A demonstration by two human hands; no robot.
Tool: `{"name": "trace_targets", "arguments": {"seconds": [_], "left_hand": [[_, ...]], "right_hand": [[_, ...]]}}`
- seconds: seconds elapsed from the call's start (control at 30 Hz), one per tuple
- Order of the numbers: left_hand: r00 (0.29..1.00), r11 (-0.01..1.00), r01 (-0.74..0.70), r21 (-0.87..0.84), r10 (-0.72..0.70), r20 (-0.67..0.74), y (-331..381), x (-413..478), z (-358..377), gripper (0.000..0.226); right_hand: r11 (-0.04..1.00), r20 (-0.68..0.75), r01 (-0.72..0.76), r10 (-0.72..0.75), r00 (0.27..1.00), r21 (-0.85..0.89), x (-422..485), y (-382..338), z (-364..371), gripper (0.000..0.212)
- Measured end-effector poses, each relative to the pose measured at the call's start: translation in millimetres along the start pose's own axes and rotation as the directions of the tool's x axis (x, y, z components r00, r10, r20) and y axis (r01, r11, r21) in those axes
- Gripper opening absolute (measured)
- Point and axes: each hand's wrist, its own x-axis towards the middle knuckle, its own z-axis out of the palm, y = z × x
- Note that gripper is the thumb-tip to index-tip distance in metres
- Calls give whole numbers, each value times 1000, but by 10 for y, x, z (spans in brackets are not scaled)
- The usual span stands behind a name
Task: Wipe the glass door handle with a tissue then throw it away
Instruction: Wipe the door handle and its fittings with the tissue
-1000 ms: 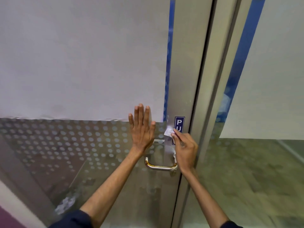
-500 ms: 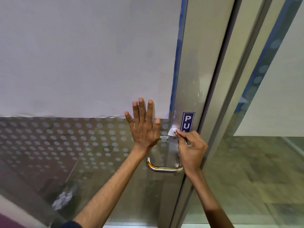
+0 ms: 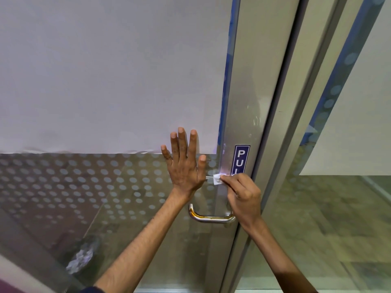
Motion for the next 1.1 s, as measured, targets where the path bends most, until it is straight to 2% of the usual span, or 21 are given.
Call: {"name": "trace_targets", "arguments": {"seconds": [0.13,0.33,0.57,0.8,0.9,1.0,1.1], "left_hand": [[1000,1000,-2,-6,2,0,6,0,-4,62],[1000,1000,2,-3,-2,-5,-1,-8,9,61],[1000,1000,2,-14,-2,1,-3,-11,10,61],[1000,1000,4,-17,-4,-2,-3,-19,-1,61],[1000,1000,1,-19,-1,1,-1,-1,-7,62],[1000,999,7,-32,-7,8,4,-9,-9,61],[1000,999,9,-38,-9,6,2,-18,-13,61]], "right_hand": [[998,-92,31,-26,995,52,259,-92,-66,17],[988,-194,-55,83,977,145,416,-231,-103,12],[998,33,-19,17,999,68,-142,0,85,11],[997,66,-36,31,997,74,-66,-33,9,13],[995,-46,-6,10,999,104,185,-133,-54,11],[991,-179,-36,59,982,131,433,-242,-103,13],[992,-204,-61,84,975,114,414,-282,-78,16]]}}
